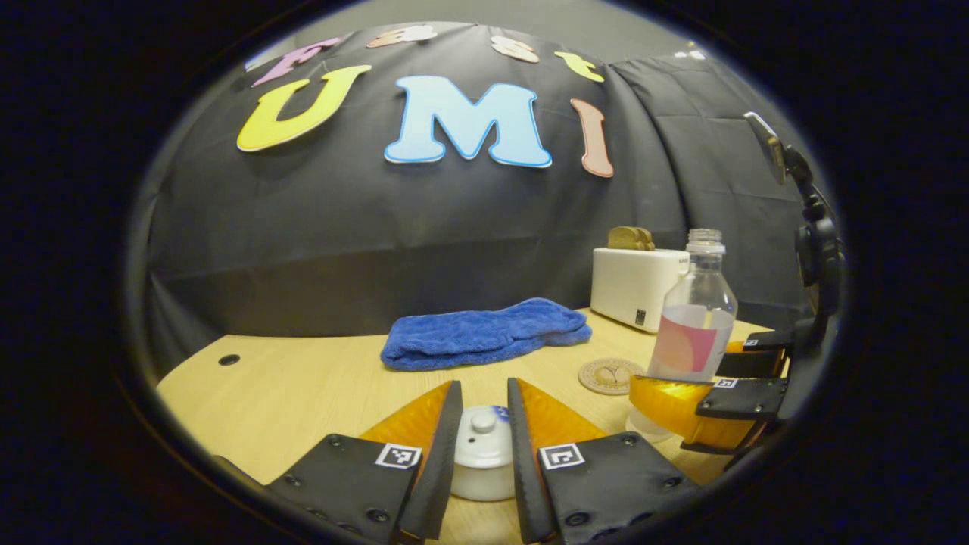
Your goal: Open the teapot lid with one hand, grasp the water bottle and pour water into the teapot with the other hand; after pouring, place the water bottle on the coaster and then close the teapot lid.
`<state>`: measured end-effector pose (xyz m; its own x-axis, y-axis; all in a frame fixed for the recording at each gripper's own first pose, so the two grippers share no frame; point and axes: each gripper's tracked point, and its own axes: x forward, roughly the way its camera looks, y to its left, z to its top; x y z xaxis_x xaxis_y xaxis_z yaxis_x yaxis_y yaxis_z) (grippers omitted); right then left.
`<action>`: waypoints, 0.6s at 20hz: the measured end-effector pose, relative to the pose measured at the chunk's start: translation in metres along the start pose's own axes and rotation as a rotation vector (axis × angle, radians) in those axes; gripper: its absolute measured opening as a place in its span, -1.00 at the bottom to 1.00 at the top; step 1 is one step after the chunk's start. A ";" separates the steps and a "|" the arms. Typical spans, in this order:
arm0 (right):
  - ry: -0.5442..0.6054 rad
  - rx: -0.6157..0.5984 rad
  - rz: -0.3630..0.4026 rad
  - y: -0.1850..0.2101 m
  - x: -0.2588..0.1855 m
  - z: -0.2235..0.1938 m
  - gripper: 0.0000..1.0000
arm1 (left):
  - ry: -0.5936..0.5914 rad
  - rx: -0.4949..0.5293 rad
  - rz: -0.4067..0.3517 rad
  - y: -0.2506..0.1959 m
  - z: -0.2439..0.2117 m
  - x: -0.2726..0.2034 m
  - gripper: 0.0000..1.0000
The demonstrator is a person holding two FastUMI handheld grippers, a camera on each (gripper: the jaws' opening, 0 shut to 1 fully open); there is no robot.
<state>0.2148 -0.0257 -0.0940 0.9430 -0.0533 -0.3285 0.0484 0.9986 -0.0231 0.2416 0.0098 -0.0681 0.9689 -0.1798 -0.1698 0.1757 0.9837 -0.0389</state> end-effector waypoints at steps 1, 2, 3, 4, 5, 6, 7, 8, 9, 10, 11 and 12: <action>0.000 0.000 -0.001 0.000 0.000 0.000 0.53 | 0.003 0.006 0.001 0.000 -0.001 0.002 -0.23; 0.000 0.000 -0.001 0.000 0.001 0.000 0.53 | 0.010 0.021 0.000 -0.002 -0.002 0.001 -0.17; 0.001 0.001 -0.002 0.000 0.000 0.001 0.53 | 0.013 0.031 0.001 -0.003 -0.002 0.001 -0.16; 0.001 0.001 -0.002 0.000 0.000 0.000 0.53 | 0.012 0.041 0.015 0.000 -0.003 0.003 -0.05; 0.001 0.001 -0.002 0.000 0.000 0.000 0.53 | -0.007 0.041 0.039 0.006 0.007 -0.004 -0.13; 0.001 0.001 -0.002 0.000 0.000 0.000 0.53 | -0.010 0.034 0.048 0.005 0.001 0.001 -0.64; 0.001 0.001 -0.002 0.000 -0.001 0.001 0.53 | -0.011 0.031 0.046 0.004 0.000 0.001 -0.70; 0.000 0.001 -0.003 0.000 0.000 0.000 0.53 | -0.013 0.029 0.049 0.004 0.000 0.003 -0.65; 0.000 0.001 -0.004 0.000 0.000 0.000 0.53 | -0.011 0.029 0.052 0.004 0.000 0.003 -0.64; 0.001 0.001 -0.004 0.000 0.000 0.000 0.53 | -0.008 0.030 0.051 0.003 -0.001 0.002 -0.70; 0.001 0.002 -0.003 0.000 0.000 0.001 0.54 | -0.011 0.027 0.044 0.004 0.000 0.002 -0.64; 0.000 0.002 -0.002 0.000 0.000 0.000 0.53 | -0.022 0.018 0.042 0.004 0.002 -0.001 -0.64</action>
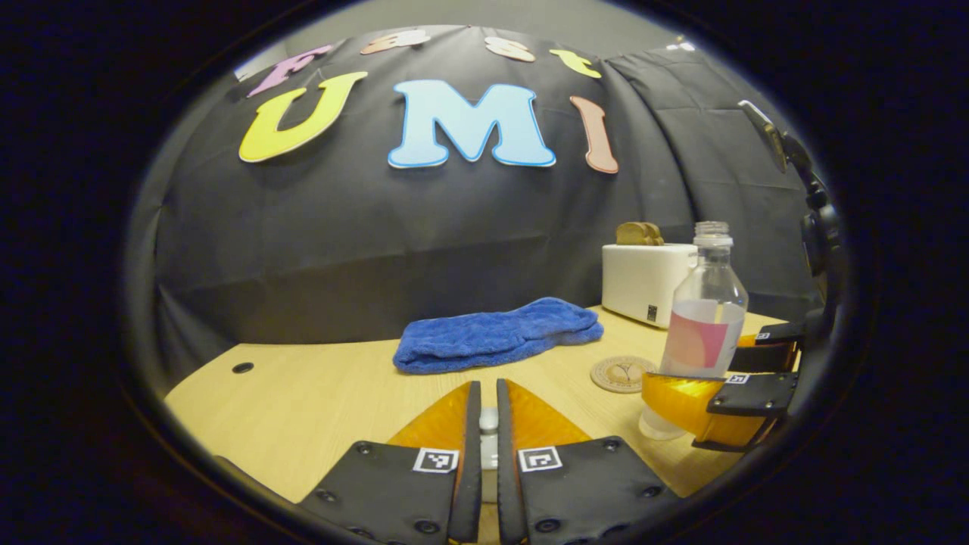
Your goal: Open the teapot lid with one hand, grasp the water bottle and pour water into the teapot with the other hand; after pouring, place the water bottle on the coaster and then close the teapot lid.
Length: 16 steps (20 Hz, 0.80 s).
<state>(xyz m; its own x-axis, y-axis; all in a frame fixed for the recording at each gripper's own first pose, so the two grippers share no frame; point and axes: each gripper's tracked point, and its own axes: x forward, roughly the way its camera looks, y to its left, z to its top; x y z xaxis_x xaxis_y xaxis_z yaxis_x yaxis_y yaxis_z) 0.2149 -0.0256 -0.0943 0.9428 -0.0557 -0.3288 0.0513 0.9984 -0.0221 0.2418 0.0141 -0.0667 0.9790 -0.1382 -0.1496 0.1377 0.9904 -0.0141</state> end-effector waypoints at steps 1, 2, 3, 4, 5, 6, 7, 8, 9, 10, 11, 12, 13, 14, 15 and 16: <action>-0.001 -0.001 0.000 0.000 0.000 0.000 0.53 | -0.014 -0.013 -0.001 0.000 0.003 -0.001 -0.64; -0.001 -0.001 0.000 0.000 0.000 0.001 0.54 | -0.023 -0.023 -0.004 0.000 0.003 -0.002 -0.64; -0.001 -0.002 0.002 0.001 0.000 0.001 0.53 | -0.027 -0.027 -0.003 0.001 0.004 -0.003 -0.64; -0.001 -0.003 0.005 0.001 0.000 0.000 0.53 | -0.034 -0.031 -0.003 0.001 0.006 -0.004 -0.64; -0.001 -0.005 0.008 0.001 0.000 0.001 0.53 | -0.045 -0.036 -0.003 0.001 0.009 -0.005 -0.64; -0.001 -0.007 0.011 0.002 -0.001 0.000 0.53 | -0.057 -0.044 -0.004 0.002 0.012 -0.008 -0.64; 0.000 -0.009 0.012 0.002 -0.002 0.001 0.53 | -0.072 -0.057 -0.008 0.003 0.016 -0.009 -0.64; -0.001 -0.012 0.012 0.002 -0.002 0.000 0.53 | -0.088 -0.072 -0.011 0.004 0.021 -0.013 -0.70; -0.001 -0.012 0.011 0.001 -0.001 0.000 0.54 | -0.103 -0.082 -0.010 0.007 0.026 -0.016 -0.70; -0.002 -0.014 0.013 0.001 -0.002 0.000 0.53 | -0.116 -0.086 -0.003 0.010 0.029 -0.019 -0.64; -0.001 -0.015 0.014 0.002 -0.003 -0.001 0.54 | -0.129 -0.089 0.004 0.015 0.033 -0.022 -0.64; -0.003 -0.015 0.011 0.001 -0.004 -0.001 0.54 | -0.139 -0.089 0.012 0.020 0.035 -0.026 -0.65; -0.004 -0.017 0.007 0.001 -0.004 0.000 0.54 | -0.141 -0.085 0.011 0.024 0.037 -0.028 -0.65; -0.006 -0.019 0.006 0.001 -0.005 0.000 0.53 | -0.143 -0.079 0.018 0.028 0.037 -0.031 -0.70; -0.007 -0.020 0.006 0.001 -0.004 0.001 0.53 | -0.141 -0.070 0.027 0.034 0.038 -0.033 -0.65; -0.007 -0.020 0.007 0.001 -0.003 0.000 0.53 | -0.138 -0.058 0.035 0.039 0.037 -0.035 -0.65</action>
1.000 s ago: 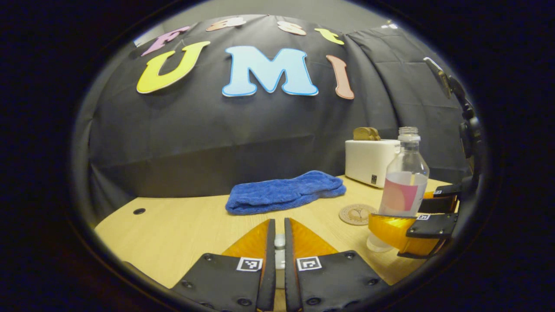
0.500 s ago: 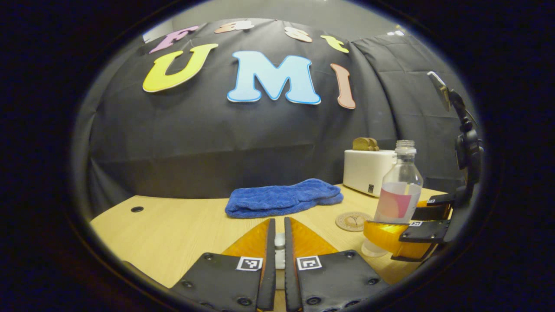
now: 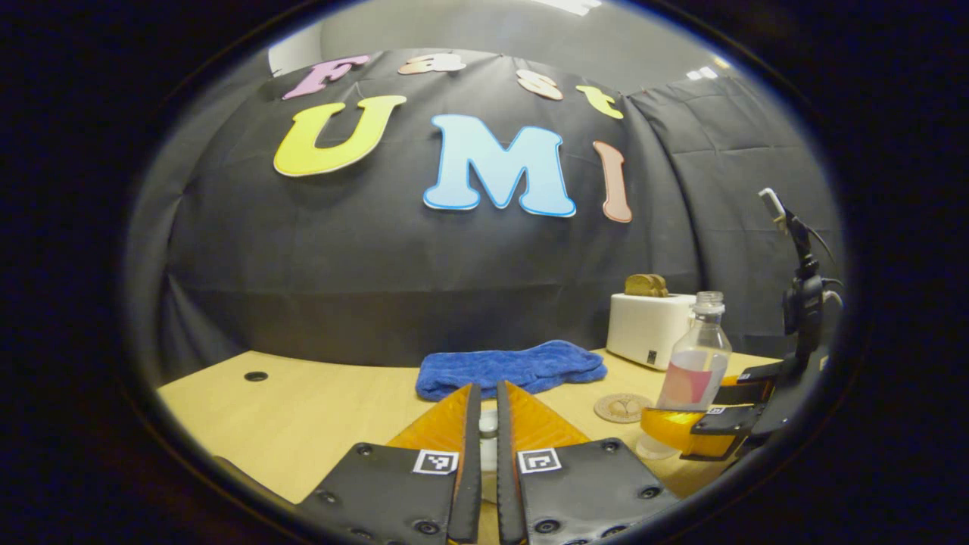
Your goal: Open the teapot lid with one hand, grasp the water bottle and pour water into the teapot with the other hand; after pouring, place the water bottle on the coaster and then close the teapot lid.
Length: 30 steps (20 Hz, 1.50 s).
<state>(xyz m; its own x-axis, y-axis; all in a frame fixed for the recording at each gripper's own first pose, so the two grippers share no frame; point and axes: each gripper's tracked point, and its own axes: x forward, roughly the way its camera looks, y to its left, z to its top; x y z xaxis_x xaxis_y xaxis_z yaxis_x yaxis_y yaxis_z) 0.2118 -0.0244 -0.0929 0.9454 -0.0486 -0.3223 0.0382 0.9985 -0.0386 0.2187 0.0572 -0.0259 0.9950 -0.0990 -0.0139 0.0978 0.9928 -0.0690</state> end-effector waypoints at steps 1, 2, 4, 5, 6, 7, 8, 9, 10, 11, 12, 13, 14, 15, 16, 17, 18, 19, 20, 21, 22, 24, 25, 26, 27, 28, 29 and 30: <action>0.000 0.001 0.002 0.000 0.000 0.000 0.53 | 0.005 0.011 0.013 0.006 0.001 -0.003 -0.64; 0.001 0.001 0.003 0.001 -0.001 0.000 0.53 | 0.017 0.015 0.027 0.015 -0.003 -0.006 -0.65; -0.001 -0.003 0.002 0.001 -0.001 0.000 0.53 | 0.034 0.015 0.036 0.030 -0.011 -0.014 -0.64; -0.002 -0.006 0.001 0.001 -0.001 0.001 0.53 | 0.041 0.015 0.051 0.042 -0.015 -0.016 -0.64; -0.003 -0.009 -0.002 0.001 -0.001 0.000 0.53 | 0.046 0.011 0.063 0.055 -0.019 -0.020 -0.65; -0.005 -0.012 0.001 0.002 -0.002 0.001 0.53 | 0.043 0.002 0.071 0.064 -0.020 -0.022 -0.65; -0.006 -0.015 0.001 0.002 -0.002 0.001 0.53 | 0.041 -0.009 0.076 0.071 -0.020 -0.022 -0.64; -0.008 -0.018 0.002 0.003 -0.002 0.001 0.53 | 0.047 -0.023 0.081 0.077 -0.022 -0.020 -0.64; -0.010 -0.023 0.004 0.003 -0.003 0.001 0.53 | 0.054 -0.034 0.083 0.081 -0.026 -0.019 -0.64; -0.016 -0.031 0.005 0.005 -0.004 0.001 0.53 | 0.056 -0.037 0.086 0.083 -0.027 -0.019 -0.64; -0.024 -0.045 0.010 0.007 -0.005 0.003 0.53 | 0.058 -0.040 0.090 0.085 -0.027 -0.019 -0.65; -0.033 -0.060 0.009 0.008 -0.005 0.004 0.53 | 0.057 -0.044 0.089 0.086 -0.027 -0.018 -0.64; -0.039 -0.070 0.009 0.009 -0.006 0.005 0.53 | 0.058 -0.042 0.092 0.087 -0.028 -0.018 -0.65; -0.043 -0.081 0.016 0.011 -0.006 0.005 0.53 | 0.059 -0.046 0.088 0.087 -0.029 -0.017 -0.65; -0.042 -0.093 0.023 0.013 -0.006 0.005 0.53 | 0.055 -0.060 0.080 0.085 -0.031 -0.019 -0.64; -0.030 -0.112 0.005 0.009 -0.006 0.002 0.53 | 0.053 -0.081 0.073 0.083 -0.032 -0.017 -0.64; -0.017 -0.155 -0.022 0.004 -0.005 0.002 0.52 | 0.060 -0.092 0.064 0.080 -0.036 -0.016 -0.64; -0.019 -0.211 -0.061 -0.003 -0.003 0.005 0.53 | 0.068 -0.087 0.066 0.079 -0.038 -0.015 -0.64; -0.011 -0.280 -0.111 -0.012 -0.003 0.006 0.53 | 0.070 -0.088 0.063 0.078 -0.039 -0.015 -0.71; -0.003 -0.353 -0.155 -0.020 -0.004 0.010 0.53 | 0.061 -0.104 0.050 0.075 -0.036 -0.015 -0.64; 0.010 -0.428 -0.188 -0.025 -0.002 0.010 0.53 | 0.053 -0.119 0.037 0.072 -0.033 -0.015 -0.64; 0.036 -0.572 -0.219 -0.027 0.000 0.010 0.53 | 0.043 -0.118 0.037 0.075 -0.029 -0.016 -0.64; 0.040 -0.642 -0.223 -0.026 0.002 0.012 0.53 | 0.041 -0.116 0.043 0.078 -0.029 -0.016 -0.65; 0.037 -0.710 -0.234 -0.025 0.003 0.016 0.53 | 0.038 -0.123 0.047 0.082 -0.029 -0.016 -0.65; 0.033 -0.776 -0.245 -0.025 0.003 0.019 0.53 | 0.034 -0.136 0.048 0.084 -0.029 -0.016 -0.64; 0.032 -0.836 -0.246 -0.022 0.004 0.021 0.53 | 0.032 -0.153 0.047 0.087 -0.028 -0.017 -0.65; 0.037 -0.888 -0.246 -0.020 0.006 0.021 0.53 | 0.027 -0.169 0.046 0.091 -0.028 -0.017 -0.64; 0.042 -0.933 -0.244 -0.017 0.008 0.022 0.53 | 0.023 -0.178 0.050 0.094 -0.028 -0.017 -0.65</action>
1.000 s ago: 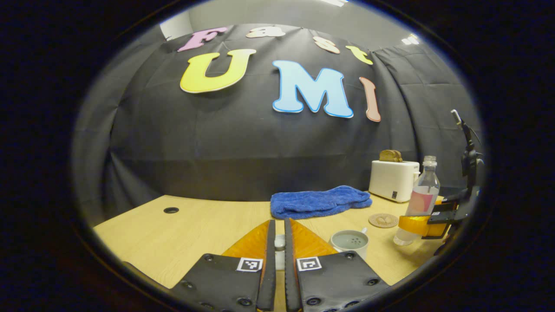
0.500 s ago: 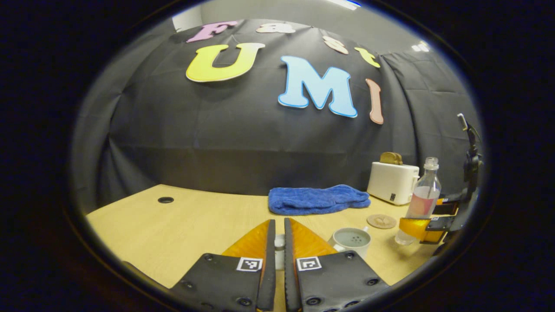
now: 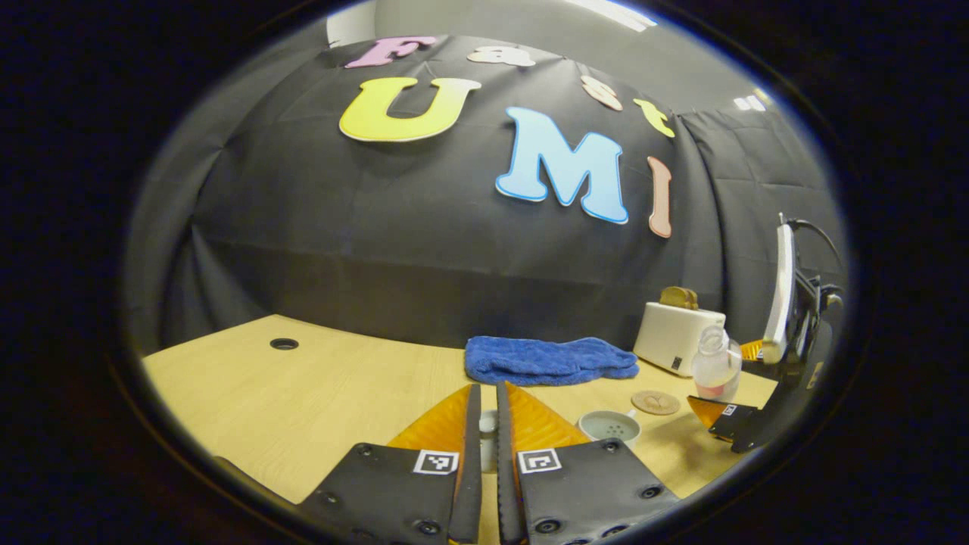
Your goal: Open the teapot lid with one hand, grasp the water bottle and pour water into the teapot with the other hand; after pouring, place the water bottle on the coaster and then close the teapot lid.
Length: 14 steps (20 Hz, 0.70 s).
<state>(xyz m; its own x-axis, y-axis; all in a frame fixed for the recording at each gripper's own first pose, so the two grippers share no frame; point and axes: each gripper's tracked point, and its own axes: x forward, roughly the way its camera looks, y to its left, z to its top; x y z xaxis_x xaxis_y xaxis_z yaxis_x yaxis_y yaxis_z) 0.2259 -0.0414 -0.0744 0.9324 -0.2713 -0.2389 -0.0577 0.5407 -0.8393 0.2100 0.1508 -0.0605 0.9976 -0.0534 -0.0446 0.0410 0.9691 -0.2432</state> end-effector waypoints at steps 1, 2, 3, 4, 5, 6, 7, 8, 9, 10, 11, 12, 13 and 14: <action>0.000 -0.036 0.009 0.003 0.001 0.001 0.53 | 0.000 0.001 0.009 0.004 0.000 -0.001 -0.64; 0.003 -0.069 0.019 0.005 0.003 0.003 0.52 | -0.002 0.000 0.018 0.009 -0.001 0.000 -0.64; 0.003 -0.105 0.023 0.006 0.004 0.006 0.52 | -0.003 -0.010 0.018 0.011 0.000 -0.001 -0.64; -0.001 -0.152 0.017 0.005 0.003 0.011 0.53 | -0.007 -0.026 0.012 0.011 0.000 -0.001 -0.64; -0.009 -0.196 0.005 0.003 0.004 0.015 0.53 | -0.006 -0.039 0.010 0.012 -0.001 0.000 -0.64; -0.019 -0.250 -0.013 0.001 0.002 0.018 0.53 | -0.004 -0.047 0.011 0.013 -0.001 0.000 -0.64; -0.030 -0.307 -0.035 -0.001 0.003 0.023 0.53 | -0.004 -0.055 0.011 0.014 -0.002 0.001 -0.64; -0.036 -0.360 -0.056 -0.004 0.003 0.028 0.52 | -0.005 -0.064 0.008 0.014 -0.002 0.000 -0.64; -0.041 -0.412 -0.073 -0.008 0.006 0.032 0.52 | -0.005 -0.076 0.003 0.014 -0.002 0.000 -0.64; -0.045 -0.460 -0.094 -0.012 0.007 0.035 0.53 | -0.008 -0.086 -0.003 0.012 0.000 -0.001 -0.64; -0.044 -0.490 -0.117 -0.015 0.008 0.036 0.52 | -0.010 -0.091 -0.003 0.013 0.000 -0.001 -0.64; -0.045 -0.509 -0.123 -0.016 0.008 0.038 0.53 | -0.011 -0.093 -0.002 0.013 0.000 -0.001 -0.64; -0.045 -0.528 -0.126 -0.015 0.010 0.038 0.52 | -0.012 -0.097 -0.001 0.015 0.002 0.000 -0.64; -0.046 -0.556 -0.124 -0.014 0.011 0.040 0.52 | -0.012 -0.101 -0.002 0.016 0.001 -0.001 -0.64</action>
<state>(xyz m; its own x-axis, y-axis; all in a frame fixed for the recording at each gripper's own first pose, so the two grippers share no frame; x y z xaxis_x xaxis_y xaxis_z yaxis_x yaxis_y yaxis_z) 0.2511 -0.0202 -0.0452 0.9579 -0.2647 -0.1111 -0.1142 0.0037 -0.9934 0.2101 0.1663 -0.0635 0.9982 -0.0515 -0.0323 0.0374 0.9397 -0.3398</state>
